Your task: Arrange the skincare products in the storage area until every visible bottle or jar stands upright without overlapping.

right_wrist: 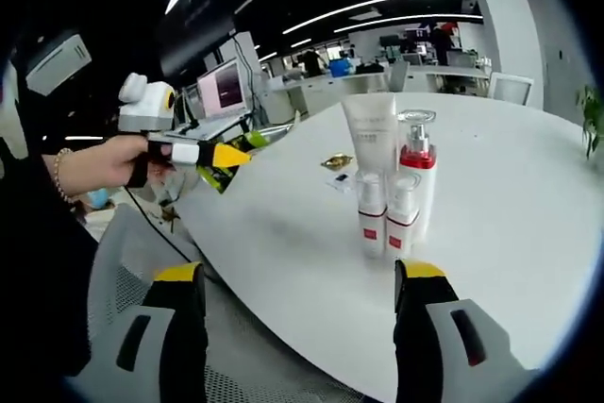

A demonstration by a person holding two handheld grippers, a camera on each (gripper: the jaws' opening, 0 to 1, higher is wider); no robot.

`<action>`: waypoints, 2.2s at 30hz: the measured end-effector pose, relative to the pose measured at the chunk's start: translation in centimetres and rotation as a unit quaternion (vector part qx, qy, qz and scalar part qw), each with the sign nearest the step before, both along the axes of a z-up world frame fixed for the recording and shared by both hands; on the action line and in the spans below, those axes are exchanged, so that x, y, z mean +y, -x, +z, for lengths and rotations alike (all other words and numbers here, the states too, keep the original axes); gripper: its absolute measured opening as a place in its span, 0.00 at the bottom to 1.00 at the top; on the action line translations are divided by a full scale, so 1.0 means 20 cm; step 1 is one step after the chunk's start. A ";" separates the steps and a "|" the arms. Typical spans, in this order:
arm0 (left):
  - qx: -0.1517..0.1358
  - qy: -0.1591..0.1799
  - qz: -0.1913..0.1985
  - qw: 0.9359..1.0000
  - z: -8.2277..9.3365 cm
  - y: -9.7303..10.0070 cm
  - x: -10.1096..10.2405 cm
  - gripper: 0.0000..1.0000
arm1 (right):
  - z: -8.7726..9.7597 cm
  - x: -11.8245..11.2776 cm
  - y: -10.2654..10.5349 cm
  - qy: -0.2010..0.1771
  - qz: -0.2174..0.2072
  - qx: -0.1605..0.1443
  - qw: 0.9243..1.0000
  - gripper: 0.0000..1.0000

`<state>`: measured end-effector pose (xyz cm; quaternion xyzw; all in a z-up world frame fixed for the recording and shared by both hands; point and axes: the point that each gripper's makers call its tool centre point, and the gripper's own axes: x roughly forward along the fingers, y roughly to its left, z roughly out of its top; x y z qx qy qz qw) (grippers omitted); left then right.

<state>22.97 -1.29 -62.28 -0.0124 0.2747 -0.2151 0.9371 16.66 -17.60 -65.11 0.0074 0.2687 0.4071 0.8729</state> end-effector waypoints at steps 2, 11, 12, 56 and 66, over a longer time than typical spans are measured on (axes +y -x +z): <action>-0.012 -0.014 -0.020 1.000 0.02 0.03 -0.03 0.09 | 0.01 0.02 0.01 -0.007 0.007 0.001 1.000 0.81; -0.040 -0.020 -0.114 0.993 0.12 0.15 -0.22 0.09 | 0.26 0.17 0.02 -0.181 0.020 0.029 0.983 0.78; -0.041 -0.018 -0.116 0.992 0.13 0.16 -0.23 0.09 | 0.28 0.17 0.00 -0.185 0.015 0.027 0.982 0.77; -0.073 0.070 -0.164 0.981 0.30 0.36 -0.38 0.46 | 0.48 0.32 -0.03 -0.384 -0.045 0.119 0.914 0.06; -0.048 0.168 -0.160 0.972 0.36 0.35 -0.29 0.56 | 0.62 0.31 0.02 -0.441 0.011 0.140 0.887 0.02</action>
